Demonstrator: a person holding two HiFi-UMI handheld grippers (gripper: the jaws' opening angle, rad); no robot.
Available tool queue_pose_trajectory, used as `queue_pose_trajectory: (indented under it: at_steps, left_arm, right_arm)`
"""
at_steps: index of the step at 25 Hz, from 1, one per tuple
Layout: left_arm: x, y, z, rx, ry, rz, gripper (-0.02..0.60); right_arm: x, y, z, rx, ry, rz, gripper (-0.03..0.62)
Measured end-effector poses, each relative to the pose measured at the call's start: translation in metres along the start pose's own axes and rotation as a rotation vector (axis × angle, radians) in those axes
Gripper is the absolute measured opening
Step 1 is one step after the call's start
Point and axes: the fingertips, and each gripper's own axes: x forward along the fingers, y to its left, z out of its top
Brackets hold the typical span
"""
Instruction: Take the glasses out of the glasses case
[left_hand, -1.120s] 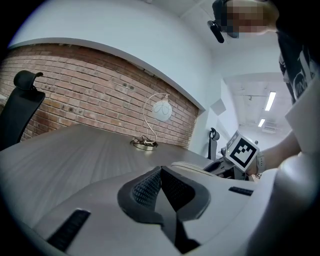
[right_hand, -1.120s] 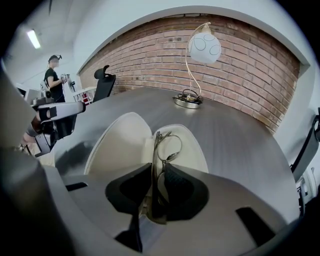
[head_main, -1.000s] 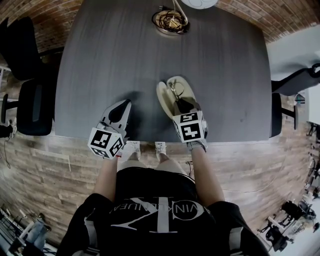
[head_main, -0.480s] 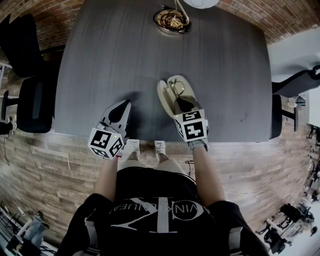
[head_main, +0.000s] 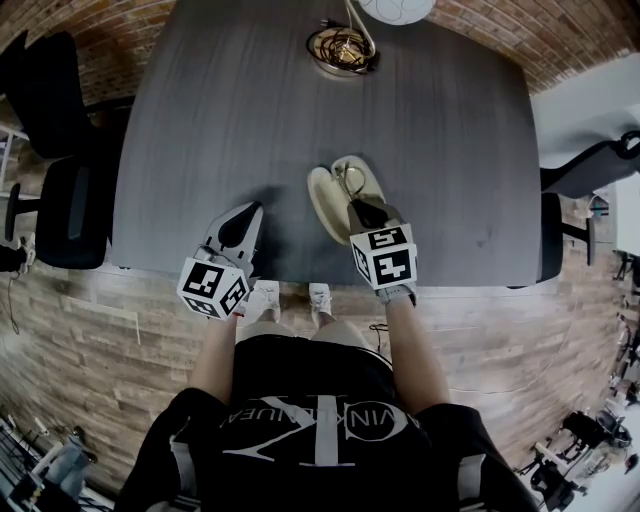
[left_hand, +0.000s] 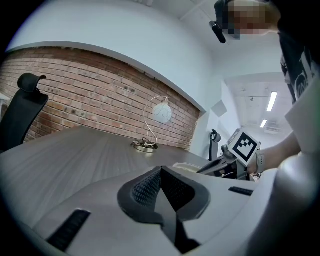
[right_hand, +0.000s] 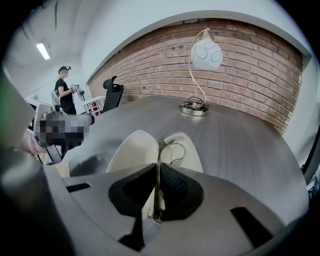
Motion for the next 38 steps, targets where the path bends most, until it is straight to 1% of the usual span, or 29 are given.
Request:
queue_pose_trajectory:
  at_steps: [4,11,16,24,31,38]
  left_arm:
    - [-0.003,-0.001,0.004,0.005,-0.006,0.000,0.015]
    - [-0.006,-0.004,0.009,0.015,-0.011,0.001,0.015]
    - [-0.007,-0.005,0.014,0.023,-0.021,0.002,0.015]
    - [-0.012,0.002,0.027,0.038,-0.037,0.025,0.015]
    - [-0.013,0.005,0.038,0.051,-0.050,0.032,0.015]
    - [-0.012,0.004,0.048,0.065,-0.063,0.030,0.015]
  right_arm:
    - [-0.006,0.002,0.003,0.015,-0.027,0.012,0.040]
    - [-0.021,0.003,0.015,0.050,-0.109,0.041,0.040]
    - [-0.031,0.002,0.024,0.036,-0.158,0.042,0.039]
    - [-0.046,0.002,0.043,0.051,-0.248,0.059,0.038]
    - [-0.058,-0.003,0.054,0.090,-0.309,0.060,0.038]
    - [-0.073,-0.009,0.064,0.105,-0.369,0.053,0.038]
